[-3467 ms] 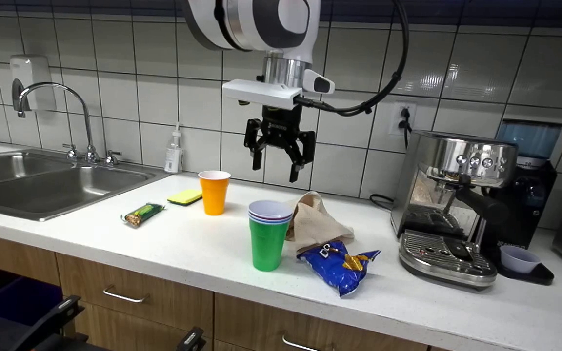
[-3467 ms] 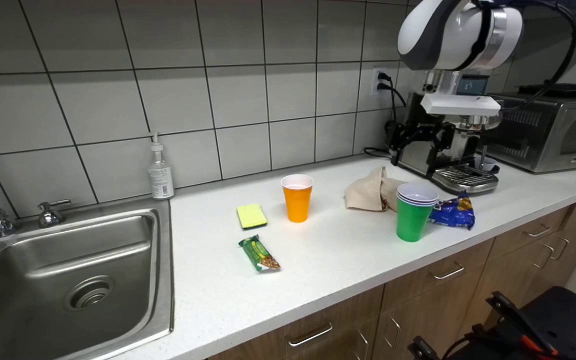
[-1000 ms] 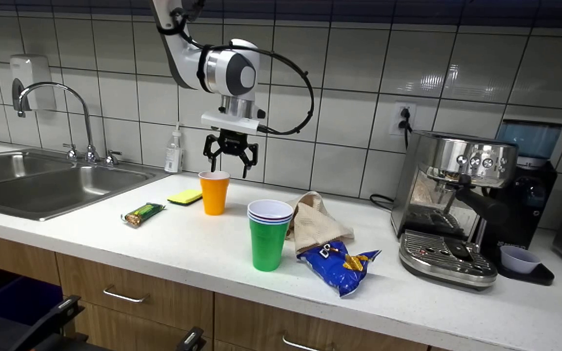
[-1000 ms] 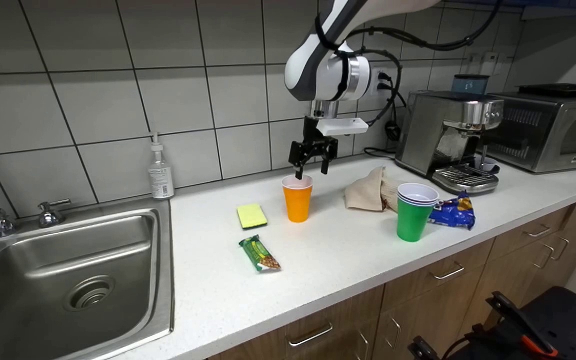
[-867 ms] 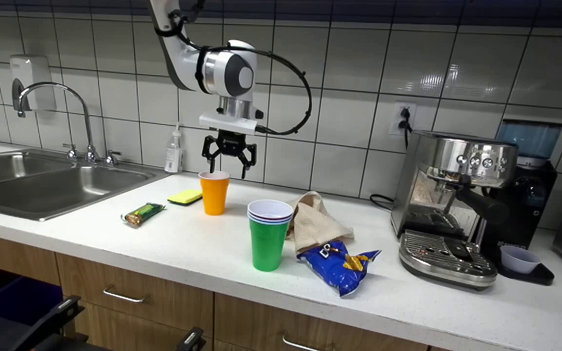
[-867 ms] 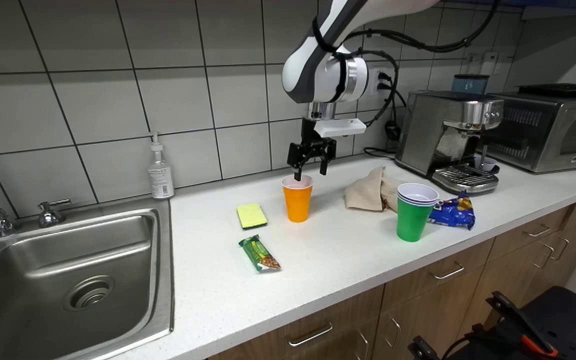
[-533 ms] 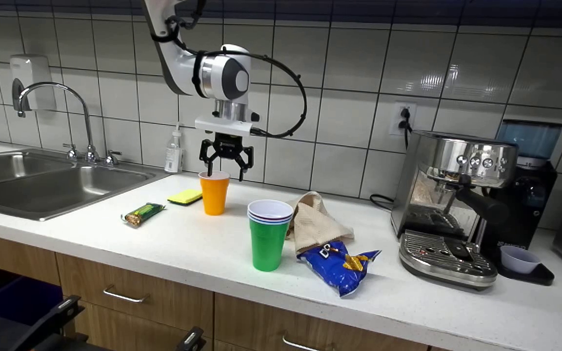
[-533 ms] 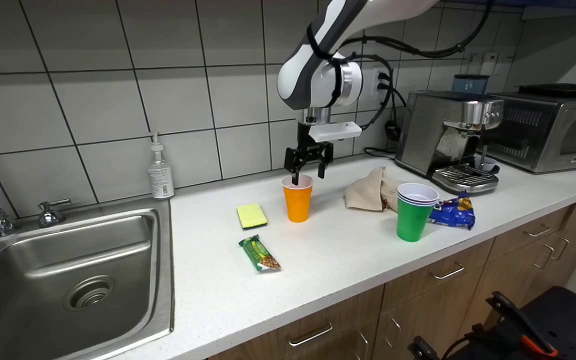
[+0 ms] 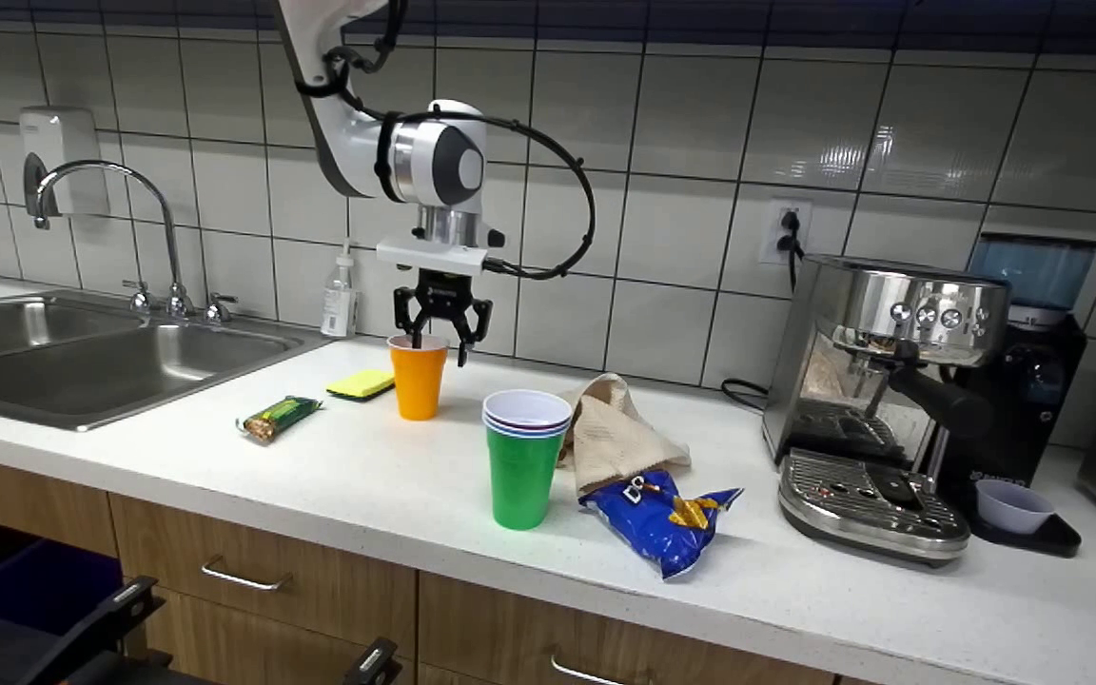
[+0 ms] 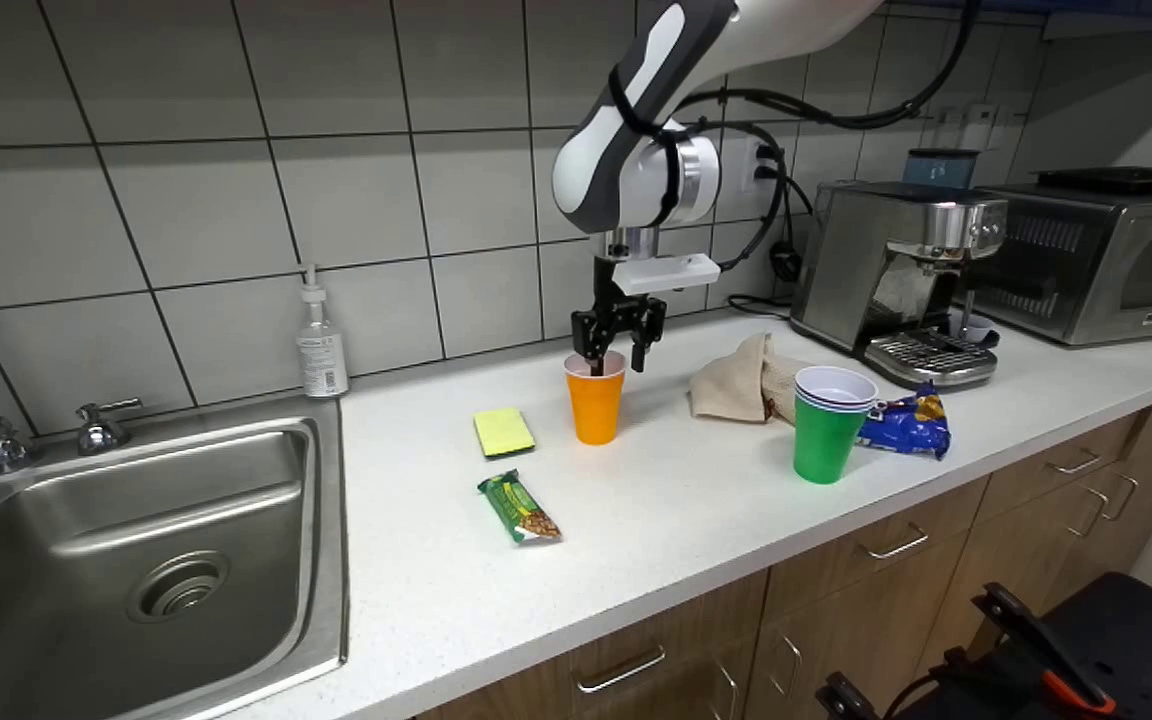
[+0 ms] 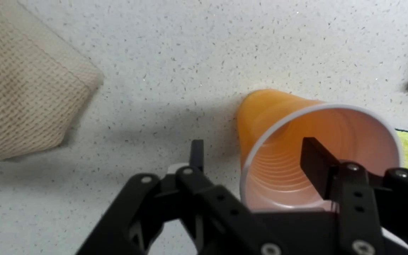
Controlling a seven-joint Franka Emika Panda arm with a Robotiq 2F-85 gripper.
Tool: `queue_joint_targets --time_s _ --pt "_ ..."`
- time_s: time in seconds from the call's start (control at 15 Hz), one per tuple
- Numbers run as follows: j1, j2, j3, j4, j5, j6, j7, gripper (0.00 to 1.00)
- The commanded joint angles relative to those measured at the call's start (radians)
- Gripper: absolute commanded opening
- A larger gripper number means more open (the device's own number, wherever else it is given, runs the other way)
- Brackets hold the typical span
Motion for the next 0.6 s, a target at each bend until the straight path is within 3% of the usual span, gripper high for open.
queue_joint_targets --time_s 0.0,0.33,0.53 --pt "0.002 0.010 -0.009 0.021 -0.013 -0.023 0.036 0.42" --pt "-0.003 0.002 -0.011 0.007 -0.008 -0.021 0.036 0.03" --pt "-0.009 -0.017 -0.008 -0.013 -0.001 -0.017 0.030 0.00"
